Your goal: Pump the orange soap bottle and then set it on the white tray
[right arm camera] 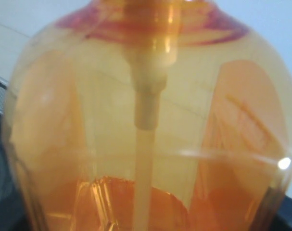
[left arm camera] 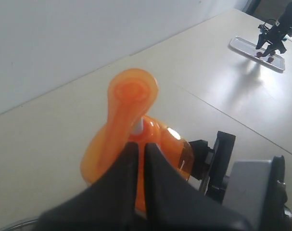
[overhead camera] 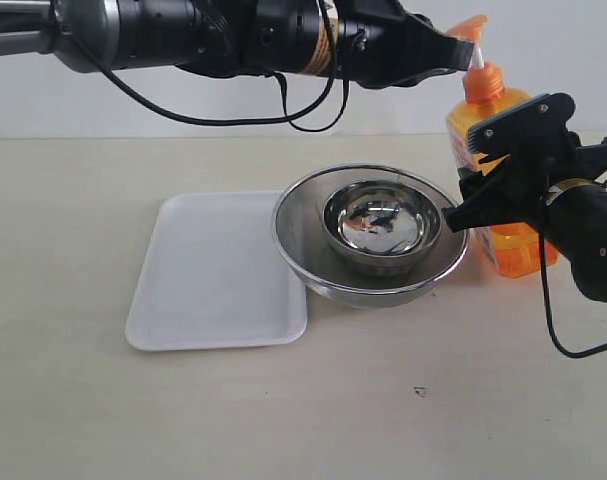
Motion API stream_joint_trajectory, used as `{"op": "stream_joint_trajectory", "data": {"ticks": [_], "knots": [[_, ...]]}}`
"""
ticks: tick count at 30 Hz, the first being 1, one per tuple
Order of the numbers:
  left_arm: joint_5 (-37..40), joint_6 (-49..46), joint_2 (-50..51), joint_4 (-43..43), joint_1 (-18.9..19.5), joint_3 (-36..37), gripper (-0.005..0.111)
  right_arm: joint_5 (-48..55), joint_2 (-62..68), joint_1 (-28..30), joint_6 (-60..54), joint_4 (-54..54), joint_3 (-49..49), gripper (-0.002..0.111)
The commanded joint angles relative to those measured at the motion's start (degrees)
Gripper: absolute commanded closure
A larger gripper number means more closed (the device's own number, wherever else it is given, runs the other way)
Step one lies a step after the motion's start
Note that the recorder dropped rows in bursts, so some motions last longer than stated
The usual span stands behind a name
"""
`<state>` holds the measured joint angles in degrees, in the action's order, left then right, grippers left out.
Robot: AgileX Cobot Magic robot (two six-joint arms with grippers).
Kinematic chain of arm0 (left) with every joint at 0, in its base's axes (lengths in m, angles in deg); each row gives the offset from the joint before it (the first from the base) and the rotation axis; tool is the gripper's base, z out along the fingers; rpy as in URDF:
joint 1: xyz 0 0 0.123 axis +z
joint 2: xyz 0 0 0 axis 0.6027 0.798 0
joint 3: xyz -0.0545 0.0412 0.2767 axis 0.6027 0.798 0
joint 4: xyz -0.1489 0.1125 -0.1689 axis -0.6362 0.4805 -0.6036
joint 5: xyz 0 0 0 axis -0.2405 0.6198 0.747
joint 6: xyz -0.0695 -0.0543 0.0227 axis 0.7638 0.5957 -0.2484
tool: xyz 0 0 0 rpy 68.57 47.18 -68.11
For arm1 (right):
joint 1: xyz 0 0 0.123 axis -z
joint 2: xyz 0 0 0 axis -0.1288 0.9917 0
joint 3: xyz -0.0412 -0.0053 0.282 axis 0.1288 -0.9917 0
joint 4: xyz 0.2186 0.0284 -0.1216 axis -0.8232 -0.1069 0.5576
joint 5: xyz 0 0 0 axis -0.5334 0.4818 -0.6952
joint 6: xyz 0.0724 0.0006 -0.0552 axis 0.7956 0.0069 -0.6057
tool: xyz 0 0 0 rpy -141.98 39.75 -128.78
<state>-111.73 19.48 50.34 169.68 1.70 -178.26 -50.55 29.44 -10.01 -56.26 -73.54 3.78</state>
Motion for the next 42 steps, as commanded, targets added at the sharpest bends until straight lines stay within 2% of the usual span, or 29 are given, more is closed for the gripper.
{"op": "stream_joint_trajectory", "data": {"ticks": [1,23,28,30,36,42], "knots": [[0.9,-0.7,-1.0,-0.2,0.3,0.4,0.102,-0.6,-0.9,0.2,0.0,0.6,0.4,0.109],[0.5,-0.7,-1.0,-0.2,1.6,0.4,0.102,-0.6,-0.9,0.2,0.0,0.6,0.4,0.109],[-7.5,-0.5,-1.6,-0.2,1.3,0.4,0.102,-0.6,-0.9,0.2,0.0,0.6,0.4,0.109],[-8.2,-2.4,-2.3,-0.2,0.7,0.4,0.102,-0.6,-0.9,0.2,0.0,0.6,0.4,0.109],[-3.9,-7.9,-5.5,-0.2,-0.4,0.4,0.102,-0.2,-0.9,0.2,0.0,0.6,0.4,0.109],[4.2,-8.1,-6.8,-0.2,-0.5,-0.3,0.102,-0.1,-0.9,0.2,0.0,0.6,0.4,0.109]]}}
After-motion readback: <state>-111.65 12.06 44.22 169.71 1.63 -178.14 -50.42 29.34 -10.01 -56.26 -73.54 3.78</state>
